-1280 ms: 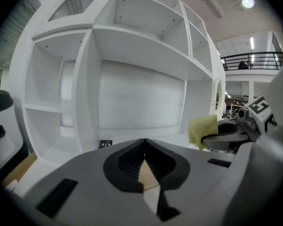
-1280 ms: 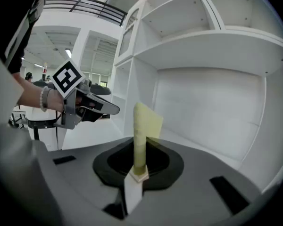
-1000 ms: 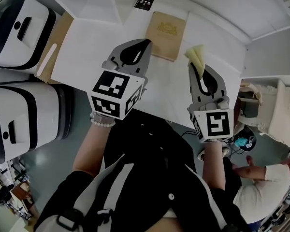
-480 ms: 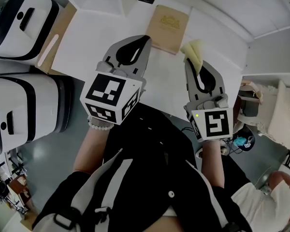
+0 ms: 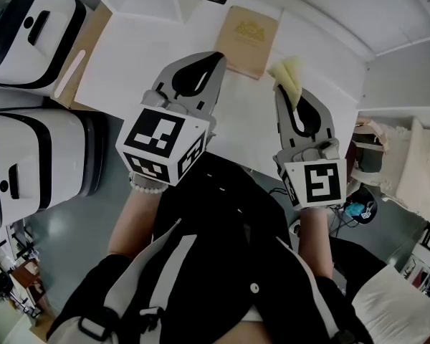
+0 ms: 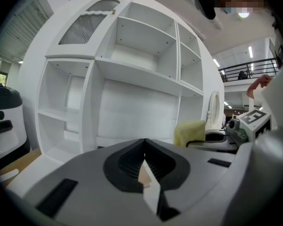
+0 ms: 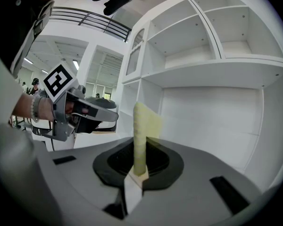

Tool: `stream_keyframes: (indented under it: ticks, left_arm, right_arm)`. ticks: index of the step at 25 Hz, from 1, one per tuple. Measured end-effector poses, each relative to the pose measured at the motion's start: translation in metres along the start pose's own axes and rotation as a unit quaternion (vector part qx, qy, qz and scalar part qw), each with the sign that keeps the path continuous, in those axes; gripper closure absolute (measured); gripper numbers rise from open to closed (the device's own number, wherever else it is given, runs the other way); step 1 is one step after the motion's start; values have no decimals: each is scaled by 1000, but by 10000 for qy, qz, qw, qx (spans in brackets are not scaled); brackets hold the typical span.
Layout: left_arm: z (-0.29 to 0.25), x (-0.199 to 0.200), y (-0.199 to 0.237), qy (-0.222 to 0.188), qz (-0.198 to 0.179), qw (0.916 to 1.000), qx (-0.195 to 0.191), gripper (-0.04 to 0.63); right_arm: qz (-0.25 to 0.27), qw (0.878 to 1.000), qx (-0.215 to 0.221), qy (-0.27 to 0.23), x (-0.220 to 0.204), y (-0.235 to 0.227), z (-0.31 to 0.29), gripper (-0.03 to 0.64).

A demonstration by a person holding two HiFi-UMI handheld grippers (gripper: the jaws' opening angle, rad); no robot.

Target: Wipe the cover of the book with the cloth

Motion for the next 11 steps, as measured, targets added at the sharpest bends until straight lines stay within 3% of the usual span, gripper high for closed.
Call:
stream_keyframes:
  ticks: [11]
  left_arm:
    - [2,0,3,-50,259,9997,-15,594]
  right_arm:
    - [54,9999,-2,-152,-1,-7,0,582]
Point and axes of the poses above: the fingertips, and each gripper's own axes: z backward along the fingers, y to its left, x out of its top, the point moved 7 cm from there along z, backward along the fingers, and after that the axes turned 14 degrees about -y, right-handed, at the moved point
